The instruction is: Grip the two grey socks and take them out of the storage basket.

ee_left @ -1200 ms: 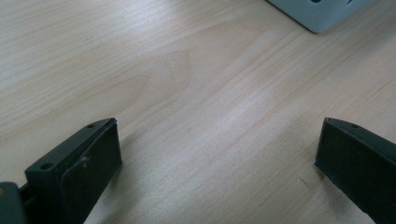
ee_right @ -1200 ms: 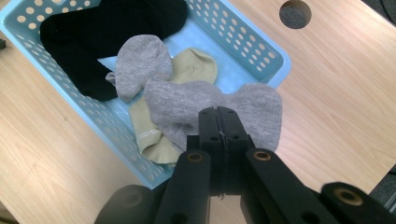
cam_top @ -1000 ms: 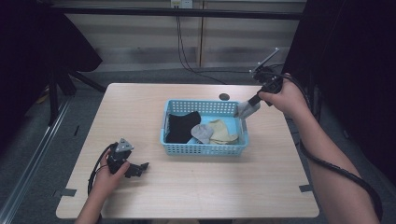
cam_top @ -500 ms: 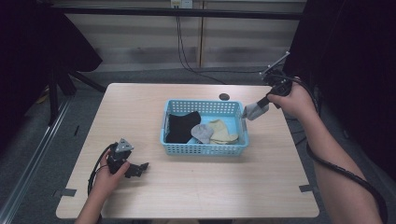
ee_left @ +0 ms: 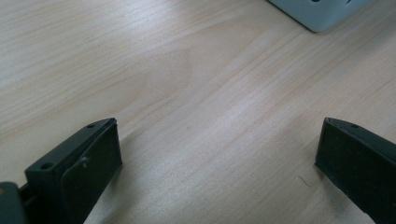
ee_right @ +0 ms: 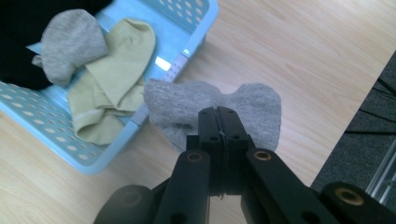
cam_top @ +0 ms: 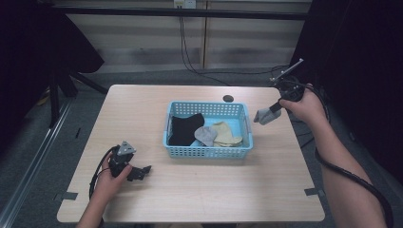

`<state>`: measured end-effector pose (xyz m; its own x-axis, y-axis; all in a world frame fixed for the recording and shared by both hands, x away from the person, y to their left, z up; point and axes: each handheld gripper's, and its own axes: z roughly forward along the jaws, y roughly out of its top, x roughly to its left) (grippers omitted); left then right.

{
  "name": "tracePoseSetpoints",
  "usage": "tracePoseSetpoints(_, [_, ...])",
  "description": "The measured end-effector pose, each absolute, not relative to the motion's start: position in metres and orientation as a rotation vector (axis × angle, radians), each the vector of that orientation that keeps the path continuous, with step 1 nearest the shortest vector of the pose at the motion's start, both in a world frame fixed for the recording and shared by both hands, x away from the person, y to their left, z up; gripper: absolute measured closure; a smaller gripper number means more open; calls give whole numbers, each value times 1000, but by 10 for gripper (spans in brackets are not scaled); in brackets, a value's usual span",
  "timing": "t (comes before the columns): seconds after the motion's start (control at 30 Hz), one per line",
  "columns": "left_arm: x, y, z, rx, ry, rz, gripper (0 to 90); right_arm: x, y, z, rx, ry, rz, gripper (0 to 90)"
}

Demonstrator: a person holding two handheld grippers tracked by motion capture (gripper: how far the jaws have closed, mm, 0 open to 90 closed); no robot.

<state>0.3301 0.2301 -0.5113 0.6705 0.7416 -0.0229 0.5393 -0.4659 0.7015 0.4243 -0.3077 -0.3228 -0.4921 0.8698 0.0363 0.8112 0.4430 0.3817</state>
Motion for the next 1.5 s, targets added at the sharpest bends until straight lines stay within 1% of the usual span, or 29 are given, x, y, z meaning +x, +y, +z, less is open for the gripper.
tracePoseSetpoints(0.23, [330, 230, -511, 2185, 987, 379, 0, 424, -318, -345, 1520, 2518, 516, 897])
tracePoseSetpoints(0.47, [329, 230, -511, 2182, 991, 377, 0, 422, -316, -375, 1566, 2550, 479, 897])
tracePoseSetpoints(0.63, [329, 230, -511, 2186, 988, 380, 0, 420, -310, -386, 1560, 2597, 428, 825])
tracePoseSetpoints(0.8, [329, 230, -511, 2186, 987, 376, 0, 419, -306, -382, 1550, 2599, 440, 761])
tracePoseSetpoints(0.83, [329, 230, -511, 2186, 987, 376, 0, 419, -304, -379, 1540, 2605, 452, 721])
tracePoseSetpoints(0.9, [329, 230, -511, 2187, 986, 378, 0, 419, -300, -375, 1505, 2615, 440, 675])
tracePoseSetpoints(0.97, [329, 230, -511, 2188, 985, 378, 0, 419, -296, -371, 1483, 2623, 444, 645])
tracePoseSetpoints(1.1, [329, 230, -511, 2186, 986, 380, 0, 421, -280, -364, 1470, 2635, 481, 545])
tracePoseSetpoints(1.37, [329, 230, -511, 2183, 986, 382, 0, 426, -238, -366, 1387, 2687, 538, 444])
tracePoseSetpoints(1.4, [329, 230, -511, 2183, 986, 382, 0, 427, -231, -367, 1376, 2692, 557, 422])
tracePoseSetpoints(1.5, [329, 230, -511, 2184, 986, 382, 0, 429, -218, -372, 1360, 2692, 587, 400])
